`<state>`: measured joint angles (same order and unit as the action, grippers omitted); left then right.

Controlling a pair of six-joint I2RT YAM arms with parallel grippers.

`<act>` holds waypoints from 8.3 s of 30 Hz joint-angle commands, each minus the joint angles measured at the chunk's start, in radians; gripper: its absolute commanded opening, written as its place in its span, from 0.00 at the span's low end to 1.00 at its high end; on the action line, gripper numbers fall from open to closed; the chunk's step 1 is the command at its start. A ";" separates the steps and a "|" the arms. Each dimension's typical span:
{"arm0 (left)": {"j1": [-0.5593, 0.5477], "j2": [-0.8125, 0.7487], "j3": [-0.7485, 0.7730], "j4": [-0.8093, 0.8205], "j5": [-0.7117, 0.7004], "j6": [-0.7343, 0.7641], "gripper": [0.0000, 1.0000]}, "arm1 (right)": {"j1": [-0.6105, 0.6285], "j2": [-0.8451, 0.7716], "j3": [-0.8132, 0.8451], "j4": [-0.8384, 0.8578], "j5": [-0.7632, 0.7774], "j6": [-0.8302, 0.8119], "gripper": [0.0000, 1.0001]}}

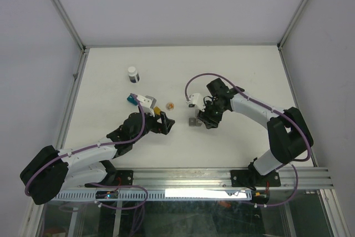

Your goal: Sort the pills into containers

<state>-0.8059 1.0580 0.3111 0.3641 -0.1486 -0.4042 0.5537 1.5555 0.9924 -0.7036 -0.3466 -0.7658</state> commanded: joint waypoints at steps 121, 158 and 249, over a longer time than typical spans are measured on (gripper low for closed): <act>-0.007 -0.017 0.007 0.066 0.027 0.004 0.87 | 0.011 -0.048 0.011 0.037 0.000 0.003 0.00; -0.008 -0.010 0.006 0.075 0.033 -0.002 0.87 | 0.002 -0.014 0.035 -0.021 -0.028 0.004 0.00; 0.117 0.247 0.552 -0.069 0.783 -0.204 0.19 | -0.378 -0.617 -0.231 0.406 -0.927 0.105 0.00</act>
<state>-0.6899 1.3464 0.9173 -0.0494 0.3408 -0.4313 0.1459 0.9455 0.6907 -0.1802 -1.2873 -0.5140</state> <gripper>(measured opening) 0.422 0.545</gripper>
